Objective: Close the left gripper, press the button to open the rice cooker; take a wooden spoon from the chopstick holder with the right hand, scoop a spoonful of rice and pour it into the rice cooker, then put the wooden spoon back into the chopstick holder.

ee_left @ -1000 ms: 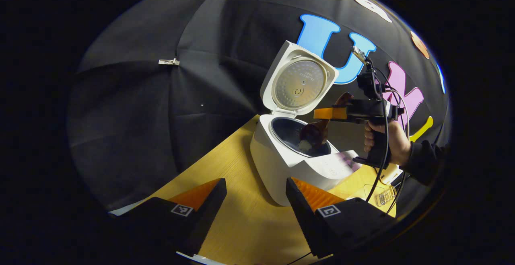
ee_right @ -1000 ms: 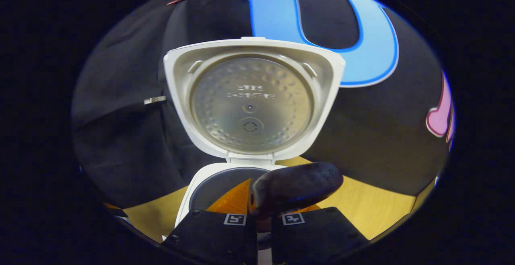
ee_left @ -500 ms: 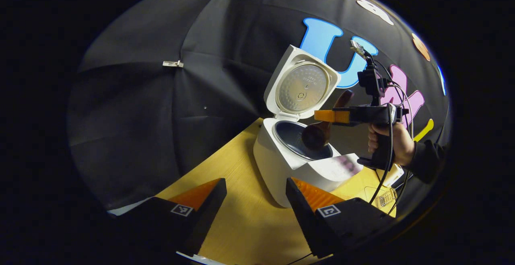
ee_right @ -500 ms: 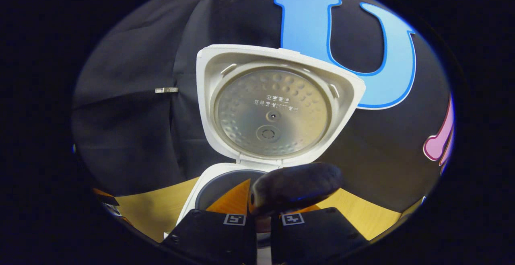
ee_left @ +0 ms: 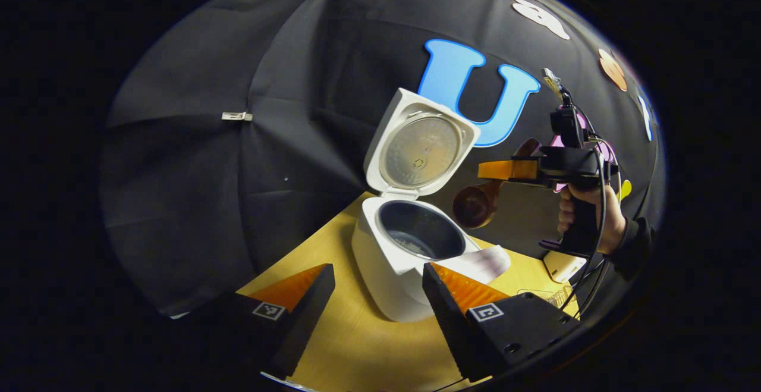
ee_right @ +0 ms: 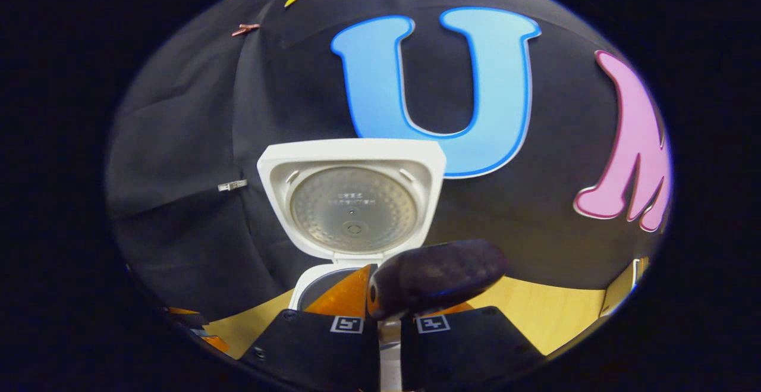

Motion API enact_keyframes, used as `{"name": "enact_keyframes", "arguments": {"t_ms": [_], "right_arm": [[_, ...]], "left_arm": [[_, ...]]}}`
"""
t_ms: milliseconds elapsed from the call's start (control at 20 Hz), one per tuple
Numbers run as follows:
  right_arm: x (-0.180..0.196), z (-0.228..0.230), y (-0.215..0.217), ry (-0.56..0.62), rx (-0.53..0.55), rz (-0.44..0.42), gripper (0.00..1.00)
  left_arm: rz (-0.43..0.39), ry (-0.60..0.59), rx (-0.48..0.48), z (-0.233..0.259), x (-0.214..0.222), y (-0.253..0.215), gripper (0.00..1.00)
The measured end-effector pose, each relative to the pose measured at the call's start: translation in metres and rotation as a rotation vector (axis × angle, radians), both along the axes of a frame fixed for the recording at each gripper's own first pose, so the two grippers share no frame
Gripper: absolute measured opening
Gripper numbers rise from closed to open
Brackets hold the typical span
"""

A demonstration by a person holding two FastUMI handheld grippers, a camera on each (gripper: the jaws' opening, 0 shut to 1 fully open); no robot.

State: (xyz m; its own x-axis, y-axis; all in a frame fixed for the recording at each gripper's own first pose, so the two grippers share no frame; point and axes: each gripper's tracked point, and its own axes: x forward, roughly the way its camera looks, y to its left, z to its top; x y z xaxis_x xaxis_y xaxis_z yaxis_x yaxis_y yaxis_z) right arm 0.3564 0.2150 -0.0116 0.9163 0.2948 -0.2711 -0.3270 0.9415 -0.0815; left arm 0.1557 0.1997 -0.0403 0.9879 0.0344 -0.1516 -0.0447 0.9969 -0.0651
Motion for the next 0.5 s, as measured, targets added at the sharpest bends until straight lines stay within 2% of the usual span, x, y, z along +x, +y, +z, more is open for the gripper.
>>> {"name": "enact_keyframes", "arguments": {"t_ms": [50, 100, 250, 500], "right_arm": [[-0.007, 0.010, -0.011, -0.003, 0.015, -0.004, 0.17], [-0.014, 0.018, -0.023, -0.009, 0.028, -0.013, 0.18], [-0.032, 0.048, -0.075, -0.050, 0.060, -0.064, 0.17], [-0.060, 0.078, -0.190, -0.100, 0.100, -0.205, 0.17]], "left_arm": [[-0.008, -0.006, 0.010, 0.005, 0.000, -0.009, 0.92], [-0.019, -0.011, 0.012, 0.006, 0.000, -0.019, 0.96], [-0.053, -0.016, 0.009, 0.013, 0.000, -0.050, 0.96], [-0.106, -0.022, 0.057, 0.021, 0.003, -0.102, 0.96]]}}
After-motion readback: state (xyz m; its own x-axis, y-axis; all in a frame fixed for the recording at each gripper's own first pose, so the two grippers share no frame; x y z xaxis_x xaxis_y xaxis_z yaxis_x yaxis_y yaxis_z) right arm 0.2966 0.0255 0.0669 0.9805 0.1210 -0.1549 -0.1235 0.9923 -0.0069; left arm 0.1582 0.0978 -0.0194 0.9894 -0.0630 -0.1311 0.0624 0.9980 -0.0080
